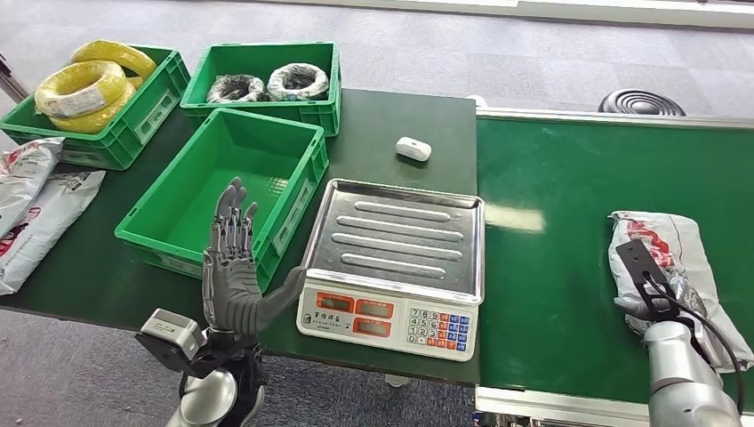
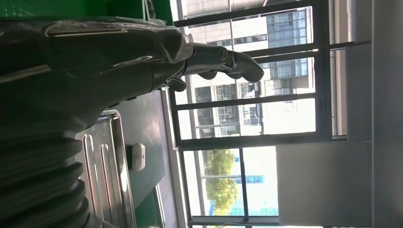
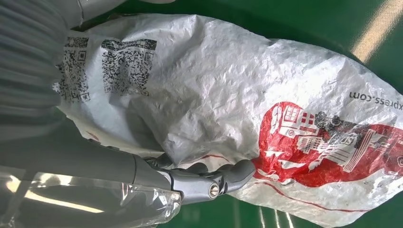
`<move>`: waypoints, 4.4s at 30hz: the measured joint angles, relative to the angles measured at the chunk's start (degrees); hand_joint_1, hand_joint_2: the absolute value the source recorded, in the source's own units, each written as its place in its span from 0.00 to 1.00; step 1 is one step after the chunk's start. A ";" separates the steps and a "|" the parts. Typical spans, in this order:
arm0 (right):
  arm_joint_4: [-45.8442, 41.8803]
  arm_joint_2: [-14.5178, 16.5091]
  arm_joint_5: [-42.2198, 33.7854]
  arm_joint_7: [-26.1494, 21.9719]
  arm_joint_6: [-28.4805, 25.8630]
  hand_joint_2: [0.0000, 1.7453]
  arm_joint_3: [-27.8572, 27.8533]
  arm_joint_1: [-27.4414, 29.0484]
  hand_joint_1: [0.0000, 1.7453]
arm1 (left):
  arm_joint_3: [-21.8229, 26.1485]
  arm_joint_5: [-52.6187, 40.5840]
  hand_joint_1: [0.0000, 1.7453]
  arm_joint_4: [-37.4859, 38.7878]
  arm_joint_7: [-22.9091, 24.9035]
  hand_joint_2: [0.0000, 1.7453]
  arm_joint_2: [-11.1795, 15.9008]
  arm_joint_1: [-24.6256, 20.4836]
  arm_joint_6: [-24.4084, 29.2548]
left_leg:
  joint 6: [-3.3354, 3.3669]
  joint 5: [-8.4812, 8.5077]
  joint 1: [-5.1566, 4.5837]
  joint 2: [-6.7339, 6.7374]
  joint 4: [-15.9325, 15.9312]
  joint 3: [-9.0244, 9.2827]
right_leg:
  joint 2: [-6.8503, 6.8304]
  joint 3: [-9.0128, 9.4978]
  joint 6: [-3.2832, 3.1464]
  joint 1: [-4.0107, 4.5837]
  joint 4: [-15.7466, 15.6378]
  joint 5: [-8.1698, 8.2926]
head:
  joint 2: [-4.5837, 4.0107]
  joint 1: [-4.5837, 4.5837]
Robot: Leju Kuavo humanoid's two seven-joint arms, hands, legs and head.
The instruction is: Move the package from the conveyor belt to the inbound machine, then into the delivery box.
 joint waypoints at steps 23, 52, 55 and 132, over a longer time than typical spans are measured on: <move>1.69 1.69 5.39 -0.64 2.93 1.00 8.38 -1.76 1.00 | 1.75 -2.05 0.00 -7.00 0.00 1.00 1.61 6.16 2.06 | 0.04 0.01 -0.01 -0.06 -0.01 -0.08 | -0.06 -0.04 0.00 -0.01 0.00 -0.01 | 0.00 0.01; -2.72 5.07 3.20 0.92 -22.61 1.00 9.43 -6.05 1.00 | 2.09 -0.64 0.00 -9.17 0.00 1.00 4.15 8.38 6.31 | 0.04 0.03 -0.01 -0.06 0.00 -0.07 | -0.05 -0.06 0.00 -0.01 0.00 0.00 | 0.00 0.01; -7.67 6.02 3.58 -3.04 -29.43 1.00 9.21 -4.10 1.00 | 2.09 -0.43 0.00 -9.08 0.00 1.00 4.29 8.50 6.01 | 0.04 0.03 -0.01 -0.14 0.00 -0.10 | -0.09 -0.06 0.00 -0.01 0.01 -0.01 | 0.00 0.01; -72.28 33.38 -9.38 -34.30 -36.47 1.00 36.63 25.40 0.00 | -3.48 5.72 0.00 11.64 0.00 1.00 7.84 -3.73 0.91 | -0.09 0.01 0.09 0.13 -0.03 -0.13 | 0.10 -0.24 -0.19 0.15 0.01 -0.06 | 0.00 0.03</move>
